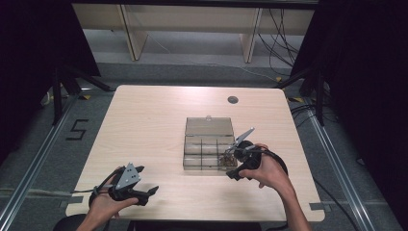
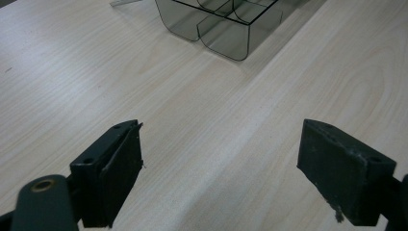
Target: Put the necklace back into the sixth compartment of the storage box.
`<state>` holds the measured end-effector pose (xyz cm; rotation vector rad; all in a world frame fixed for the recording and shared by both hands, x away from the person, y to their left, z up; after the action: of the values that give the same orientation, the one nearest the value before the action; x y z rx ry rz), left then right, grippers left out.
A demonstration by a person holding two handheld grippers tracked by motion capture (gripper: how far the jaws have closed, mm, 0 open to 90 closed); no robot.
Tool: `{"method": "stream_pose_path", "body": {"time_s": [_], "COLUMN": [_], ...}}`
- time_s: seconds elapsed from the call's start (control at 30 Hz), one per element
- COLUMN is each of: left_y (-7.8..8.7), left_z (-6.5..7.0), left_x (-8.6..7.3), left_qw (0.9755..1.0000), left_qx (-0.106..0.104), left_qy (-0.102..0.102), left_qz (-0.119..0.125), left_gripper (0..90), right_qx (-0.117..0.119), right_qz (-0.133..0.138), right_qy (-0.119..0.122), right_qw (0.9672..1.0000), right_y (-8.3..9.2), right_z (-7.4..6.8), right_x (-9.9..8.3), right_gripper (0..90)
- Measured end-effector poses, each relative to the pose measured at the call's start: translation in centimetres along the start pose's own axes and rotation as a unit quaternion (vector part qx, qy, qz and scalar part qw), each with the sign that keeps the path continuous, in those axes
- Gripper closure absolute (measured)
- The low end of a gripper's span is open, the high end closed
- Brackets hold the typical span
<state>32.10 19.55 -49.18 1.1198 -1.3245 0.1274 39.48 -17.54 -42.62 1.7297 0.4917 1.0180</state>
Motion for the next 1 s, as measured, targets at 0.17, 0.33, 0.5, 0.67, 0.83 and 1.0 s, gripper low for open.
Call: {"method": "stream_pose_path", "body": {"time_s": [0.17, 0.33, 0.5, 0.67, 0.83, 1.0], "left_y": [0.0, 0.0, 0.0, 0.1, 0.1, 0.1], "left_z": [-0.1, 0.0, 0.0, -0.1, -0.1, -0.1], "left_x": [0.0, 0.0, 0.0, 0.0, 0.0, 0.0], "left_qw": [1.0000, 1.0000, 1.0000, 0.9999, 0.9999, 1.0000], "left_qx": [-0.004, -0.003, -0.003, -0.002, -0.004, -0.002], "left_qy": [-0.005, -0.003, -0.003, -0.009, -0.012, -0.006], "left_qz": [0.002, 0.001, 0.001, -0.004, -0.004, -0.004], "left_gripper": [15.1, 15.1, 15.1, 15.1, 15.0, 15.1], "right_qx": [-0.008, -0.010, -0.012, -0.010, -0.012, -0.017], "right_qz": [0.008, 0.014, 0.016, 0.021, 0.022, 0.030], "right_qy": [0.001, -0.001, -0.005, -0.002, -0.018, -0.023], "right_qw": [0.9999, 0.9998, 0.9998, 0.9997, 0.9995, 0.9992], "right_y": [0.0, 0.0, 0.0, -0.2, -0.3, -0.2], "right_z": [0.1, 0.1, 0.0, 0.0, -0.2, -0.2], "right_x": [-0.4, -0.7, -1.1, -1.5, -1.9, -2.2], "right_gripper": [25.1, 24.3, 24.2, 23.7, 22.9, 22.6]}}
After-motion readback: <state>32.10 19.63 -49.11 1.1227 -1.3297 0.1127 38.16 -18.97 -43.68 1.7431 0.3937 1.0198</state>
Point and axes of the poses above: each handheld gripper's, and its own axes: y roughly backward along the jaws, x roughly out of its top, z roughly to its right, the point moved 1 cm from there along -y, roughly forward along the jaws, and after that the axes turned 4 degrees about x, right-handed, at the moved point
